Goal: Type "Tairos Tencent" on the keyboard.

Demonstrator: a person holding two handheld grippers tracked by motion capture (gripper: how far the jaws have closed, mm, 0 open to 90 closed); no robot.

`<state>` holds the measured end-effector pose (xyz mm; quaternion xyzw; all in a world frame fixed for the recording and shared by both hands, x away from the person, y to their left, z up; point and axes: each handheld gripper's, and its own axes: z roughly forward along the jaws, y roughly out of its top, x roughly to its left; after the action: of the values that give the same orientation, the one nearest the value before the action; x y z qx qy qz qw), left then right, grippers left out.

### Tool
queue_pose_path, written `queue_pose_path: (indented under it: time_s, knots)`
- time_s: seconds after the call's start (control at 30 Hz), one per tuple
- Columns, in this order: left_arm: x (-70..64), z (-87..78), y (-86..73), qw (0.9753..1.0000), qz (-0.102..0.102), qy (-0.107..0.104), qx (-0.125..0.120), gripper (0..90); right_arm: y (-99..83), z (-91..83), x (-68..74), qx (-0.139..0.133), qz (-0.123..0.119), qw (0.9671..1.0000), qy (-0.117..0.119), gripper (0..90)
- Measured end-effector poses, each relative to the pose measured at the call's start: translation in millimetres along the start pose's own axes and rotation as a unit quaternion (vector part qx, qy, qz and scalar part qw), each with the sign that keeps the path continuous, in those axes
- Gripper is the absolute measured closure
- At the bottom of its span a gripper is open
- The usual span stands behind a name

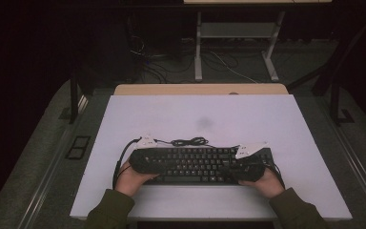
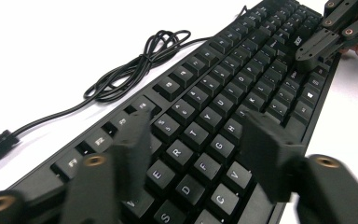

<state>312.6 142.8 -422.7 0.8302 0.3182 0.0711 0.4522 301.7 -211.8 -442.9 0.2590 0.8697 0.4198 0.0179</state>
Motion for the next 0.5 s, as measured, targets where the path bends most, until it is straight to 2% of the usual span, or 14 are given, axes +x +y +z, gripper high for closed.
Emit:
queue_pose_path:
  time_s: [0.07,0.13,0.5]
  knots:
    - [0.1,-1.4,-1.9,1.0000,-0.004,0.003,-0.001,24.6,0.0,0.0,0.1,0.000,0.000,1.0000,0.000,89.5]
    - [0.0,-3.4,-3.5,1.0000,0.001,0.007,-0.001,19.5,0.0,0.0,0.0,0.000,0.001,1.0000,0.000,89.5]
    - [1.1,-12.8,-8.4,0.9999,-0.003,0.009,-0.013,18.6,2.8,-4.1,-0.3,-0.012,0.004,0.9999,0.002,85.8]
